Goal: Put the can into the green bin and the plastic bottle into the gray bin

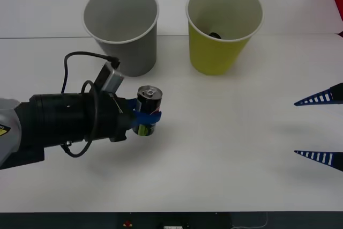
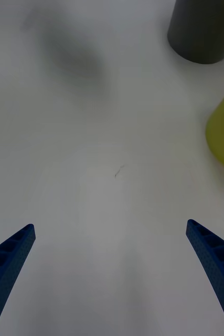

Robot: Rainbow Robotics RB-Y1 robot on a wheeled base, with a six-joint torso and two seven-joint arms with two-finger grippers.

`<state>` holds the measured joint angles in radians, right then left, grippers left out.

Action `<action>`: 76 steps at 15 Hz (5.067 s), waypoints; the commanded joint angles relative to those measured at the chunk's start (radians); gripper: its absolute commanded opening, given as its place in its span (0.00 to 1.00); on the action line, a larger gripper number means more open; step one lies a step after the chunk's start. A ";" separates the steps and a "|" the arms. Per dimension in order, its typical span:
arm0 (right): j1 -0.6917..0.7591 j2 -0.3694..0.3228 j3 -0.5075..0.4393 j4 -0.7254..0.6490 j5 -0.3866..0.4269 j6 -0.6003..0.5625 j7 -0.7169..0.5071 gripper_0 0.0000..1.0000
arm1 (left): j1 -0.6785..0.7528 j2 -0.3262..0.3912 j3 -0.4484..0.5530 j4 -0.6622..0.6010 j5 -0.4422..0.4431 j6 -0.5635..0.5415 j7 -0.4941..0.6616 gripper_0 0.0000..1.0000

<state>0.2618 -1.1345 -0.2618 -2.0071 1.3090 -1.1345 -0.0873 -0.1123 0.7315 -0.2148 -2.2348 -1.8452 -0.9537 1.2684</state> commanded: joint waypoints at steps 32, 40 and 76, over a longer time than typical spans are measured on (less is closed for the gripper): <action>0.000 0.000 0.000 0.000 0.000 0.000 0.000 1.00 | -1.116 -0.419 -0.302 0.926 -0.417 -0.025 0.094 0.00; 0.000 0.000 0.000 0.000 0.000 0.000 0.000 1.00 | -1.130 -0.435 -0.322 0.974 -0.474 0.023 0.026 0.92; 0.000 0.000 0.000 0.000 0.000 0.000 0.000 1.00 | -0.050 0.324 0.269 0.313 0.551 -0.275 -1.041 1.00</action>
<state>0.2618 -1.1345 -0.2618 -2.0071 1.3090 -1.1345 -0.0873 -0.1783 1.0551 0.0315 -1.9224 -1.2945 -1.1968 0.2306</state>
